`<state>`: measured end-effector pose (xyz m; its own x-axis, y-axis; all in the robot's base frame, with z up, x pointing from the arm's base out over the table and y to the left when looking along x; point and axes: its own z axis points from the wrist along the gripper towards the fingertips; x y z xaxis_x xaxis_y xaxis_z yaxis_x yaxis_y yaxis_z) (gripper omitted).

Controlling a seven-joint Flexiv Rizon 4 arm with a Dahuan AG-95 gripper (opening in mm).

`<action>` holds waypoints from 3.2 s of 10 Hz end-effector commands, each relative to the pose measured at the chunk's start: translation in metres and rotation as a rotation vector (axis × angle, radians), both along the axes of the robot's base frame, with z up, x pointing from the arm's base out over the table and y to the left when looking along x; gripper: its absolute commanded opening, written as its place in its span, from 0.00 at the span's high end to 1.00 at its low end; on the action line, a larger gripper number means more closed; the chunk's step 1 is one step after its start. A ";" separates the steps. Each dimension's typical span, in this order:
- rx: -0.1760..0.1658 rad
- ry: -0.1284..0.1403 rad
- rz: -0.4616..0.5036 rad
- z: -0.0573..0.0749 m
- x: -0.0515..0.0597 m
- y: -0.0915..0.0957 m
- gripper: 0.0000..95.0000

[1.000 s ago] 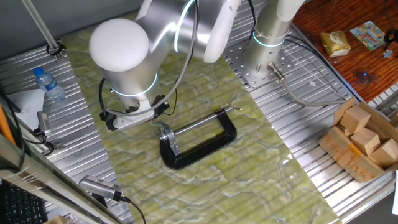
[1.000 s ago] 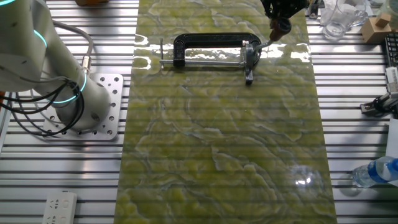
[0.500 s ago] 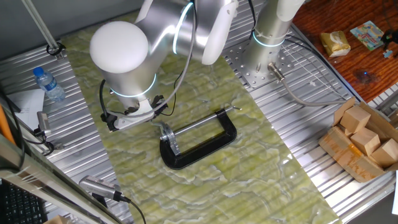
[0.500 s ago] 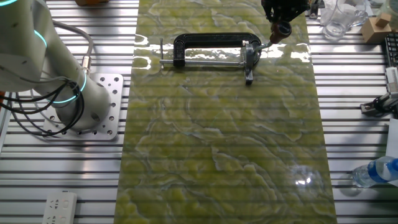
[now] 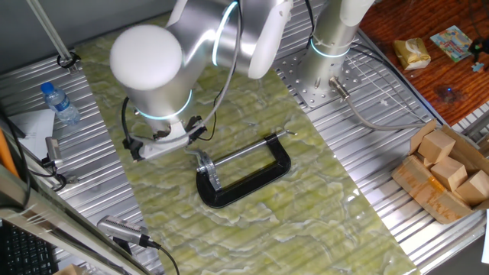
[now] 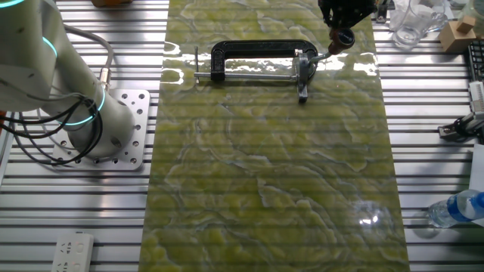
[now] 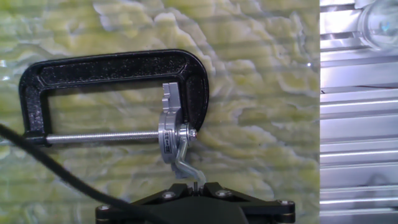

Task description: Push down the lever

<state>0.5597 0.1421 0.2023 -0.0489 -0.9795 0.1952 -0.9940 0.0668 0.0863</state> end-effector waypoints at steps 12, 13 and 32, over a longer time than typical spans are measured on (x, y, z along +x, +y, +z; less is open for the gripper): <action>-0.159 -0.001 0.039 0.009 0.005 -0.006 1.00; -0.164 -0.003 0.049 0.007 0.004 -0.010 1.00; -0.151 -0.049 0.151 -0.013 0.002 -0.033 1.00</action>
<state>0.5605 0.1070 0.1908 0.0844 -0.9353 0.3436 -0.9963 -0.0743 0.0426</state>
